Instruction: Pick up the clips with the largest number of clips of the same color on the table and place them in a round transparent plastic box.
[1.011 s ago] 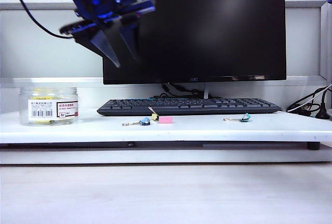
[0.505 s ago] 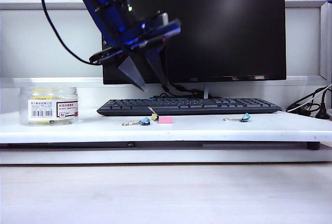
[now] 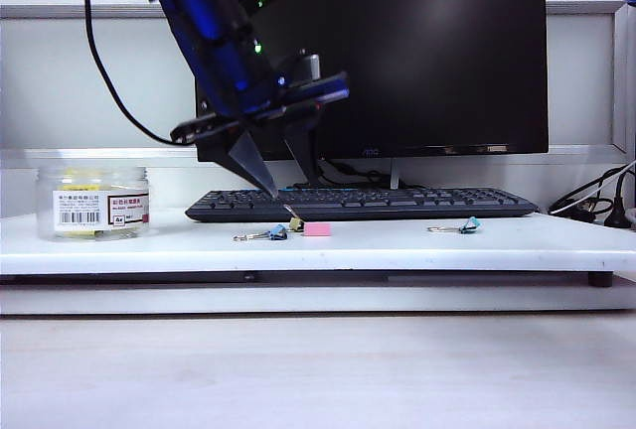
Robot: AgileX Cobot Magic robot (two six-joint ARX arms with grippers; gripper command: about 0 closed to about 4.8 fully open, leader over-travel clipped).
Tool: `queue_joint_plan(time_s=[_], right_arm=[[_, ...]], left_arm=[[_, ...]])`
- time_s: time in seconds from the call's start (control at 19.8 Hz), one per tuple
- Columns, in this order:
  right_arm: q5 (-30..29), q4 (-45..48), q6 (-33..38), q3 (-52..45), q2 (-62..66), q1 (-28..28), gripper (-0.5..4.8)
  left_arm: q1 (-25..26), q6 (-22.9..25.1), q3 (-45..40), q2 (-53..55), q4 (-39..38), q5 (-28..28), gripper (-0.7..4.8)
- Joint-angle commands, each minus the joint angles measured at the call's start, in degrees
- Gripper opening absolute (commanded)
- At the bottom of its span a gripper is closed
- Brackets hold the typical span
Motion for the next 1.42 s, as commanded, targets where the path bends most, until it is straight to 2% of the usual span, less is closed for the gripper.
queue_joint_plan(time_s=[0.05,0.66,0.76,0.81,0.91,1.42], right_arm=[[-0.3,0.9,0.1,0.3,0.0,0.0,-0.06],[-0.3,0.9,0.0,0.3,0.0,0.0,-0.06],[-0.3,0.9,0.0,0.3,0.0,0.0,-0.06],[-0.3,0.9,0.1,0.3,0.0,0.0,-0.06],[-0.3,0.9,0.0,0.3,0.0,0.0,-0.06],[-0.3,0.9,0.0,0.3,0.0,0.0,-0.06]], left_arm=[[-0.1,-2.9,0.2,0.0,1.4,-2.1,2.47],[-0.1,-9.1,0.2,1.6,3.3,-2.3,2.41],[-0.1,-9.4,0.2,1.8,3.3,-2.3,2.29],[-0.1,-9.4,0.2,1.8,3.3,-2.3,1.99],[-0.2,-9.6,0.2,1.8,3.3,-2.3,1.74],[-0.6,-10.9,0.2,3.4,3.1,-2.1,1.73]])
